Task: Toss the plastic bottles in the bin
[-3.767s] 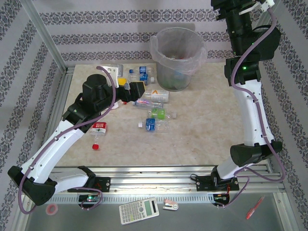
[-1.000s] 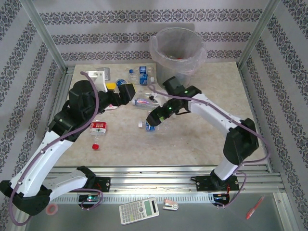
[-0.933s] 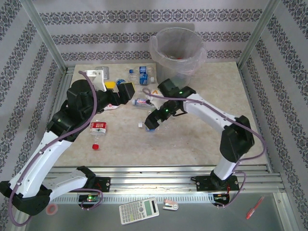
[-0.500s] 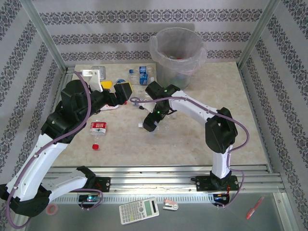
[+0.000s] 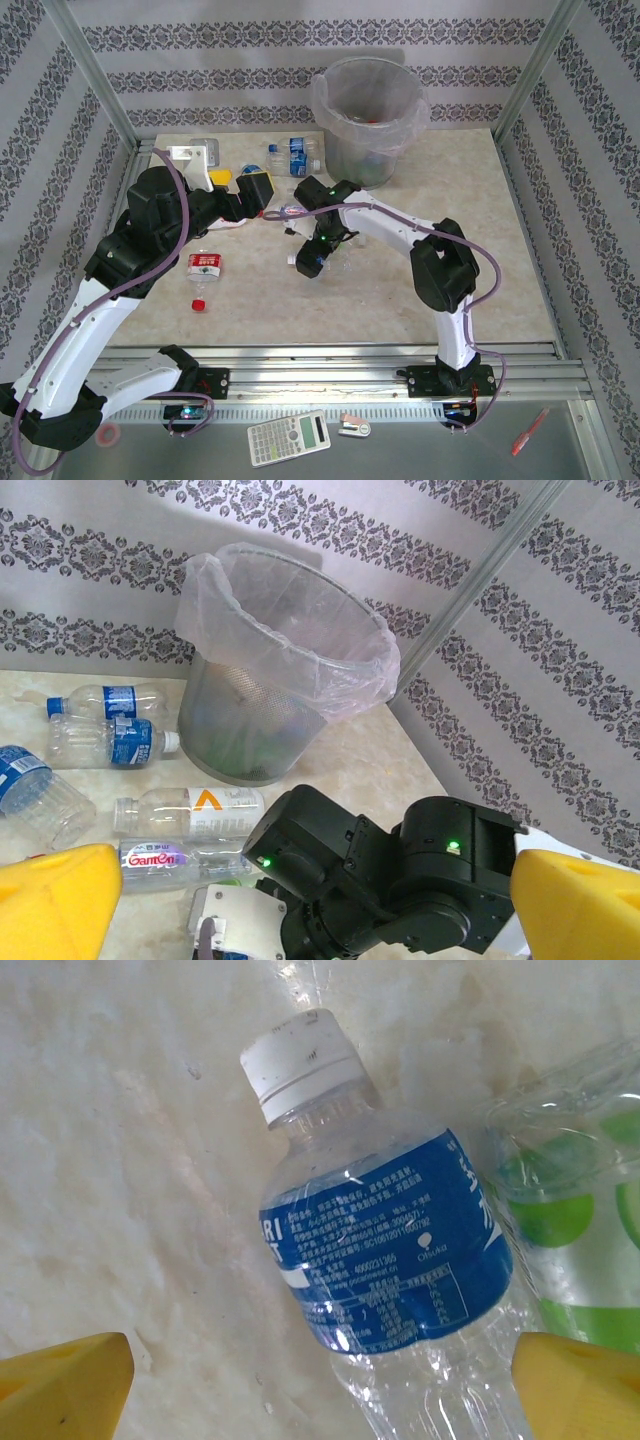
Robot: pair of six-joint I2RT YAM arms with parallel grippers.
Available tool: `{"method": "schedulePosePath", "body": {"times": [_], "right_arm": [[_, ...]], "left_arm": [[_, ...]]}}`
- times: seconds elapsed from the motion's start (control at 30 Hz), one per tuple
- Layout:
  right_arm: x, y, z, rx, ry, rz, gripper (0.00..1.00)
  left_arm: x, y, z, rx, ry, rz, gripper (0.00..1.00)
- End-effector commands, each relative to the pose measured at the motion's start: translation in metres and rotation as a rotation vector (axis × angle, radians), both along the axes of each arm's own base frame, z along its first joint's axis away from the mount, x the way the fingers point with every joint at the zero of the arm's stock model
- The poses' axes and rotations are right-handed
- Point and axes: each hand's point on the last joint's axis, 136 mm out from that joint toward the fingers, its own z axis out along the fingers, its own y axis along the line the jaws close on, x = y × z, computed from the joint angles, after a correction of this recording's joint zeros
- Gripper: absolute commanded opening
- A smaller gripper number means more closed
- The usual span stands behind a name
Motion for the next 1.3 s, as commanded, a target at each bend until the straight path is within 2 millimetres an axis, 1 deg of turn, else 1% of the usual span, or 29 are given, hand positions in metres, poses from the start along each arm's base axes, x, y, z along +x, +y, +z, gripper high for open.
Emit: {"method": "schedulePosePath", "body": {"times": [0.0, 0.3, 0.87, 1.03, 1.27], "right_arm": [[0.0, 0.004, -0.004, -0.022, -0.006, 0.026, 0.97], [-0.007, 0.003, -0.02, -0.043, 0.034, 0.02, 0.93], [-0.021, 0.01, -0.047, -0.059, 0.117, -0.001, 0.93], [-0.021, 0.012, -0.054, -0.063, 0.129, -0.01, 0.89], [-0.019, 0.011, -0.061, -0.083, 0.125, -0.026, 0.78]], "left_arm": [[-0.002, 0.004, 0.011, 0.011, -0.034, 0.003, 1.0], [0.001, 0.0, 0.007, 0.014, -0.023, -0.008, 1.0], [0.001, -0.002, 0.005, 0.011, -0.02, -0.016, 1.0], [0.001, -0.002, 0.005, 0.011, -0.021, -0.015, 1.0], [0.002, -0.001, 0.004, 0.017, -0.022, -0.01, 1.0]]}}
